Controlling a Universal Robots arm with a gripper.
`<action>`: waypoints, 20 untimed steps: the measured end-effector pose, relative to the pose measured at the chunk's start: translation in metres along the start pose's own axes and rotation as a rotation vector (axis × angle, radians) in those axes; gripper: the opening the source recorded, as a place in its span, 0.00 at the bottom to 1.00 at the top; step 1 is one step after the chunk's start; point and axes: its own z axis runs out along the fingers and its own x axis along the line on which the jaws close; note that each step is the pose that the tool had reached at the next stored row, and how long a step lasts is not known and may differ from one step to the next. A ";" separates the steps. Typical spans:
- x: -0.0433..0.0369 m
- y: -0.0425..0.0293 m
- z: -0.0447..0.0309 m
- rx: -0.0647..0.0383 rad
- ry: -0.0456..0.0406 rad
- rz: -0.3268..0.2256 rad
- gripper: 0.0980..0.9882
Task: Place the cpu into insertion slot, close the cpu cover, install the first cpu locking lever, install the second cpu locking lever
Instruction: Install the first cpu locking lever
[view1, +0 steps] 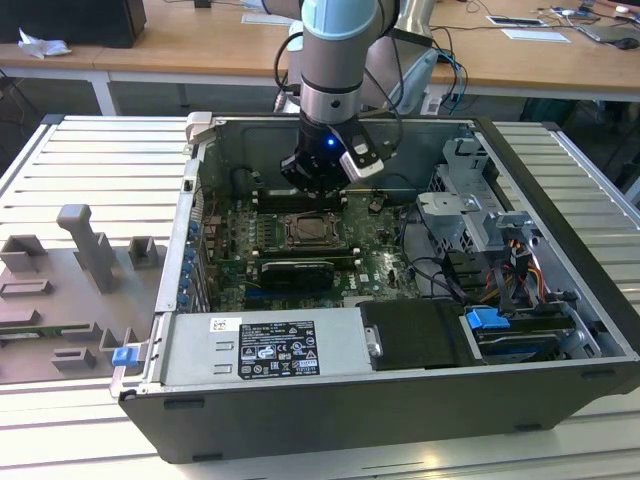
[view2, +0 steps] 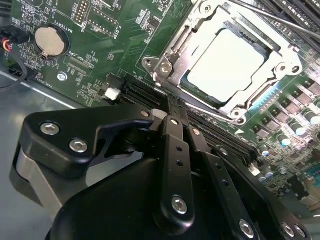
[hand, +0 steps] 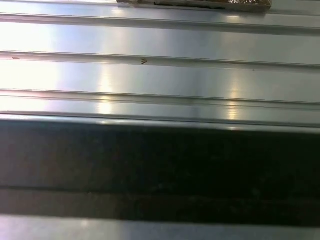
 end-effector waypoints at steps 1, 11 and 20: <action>-0.0003 -0.0001 0.0009 0.000 0.0000 0.000 0.01; -0.0006 -0.0003 0.0027 0.007 0.0003 0.000 0.01; -0.0007 -0.0004 0.0039 0.010 0.0006 0.000 0.01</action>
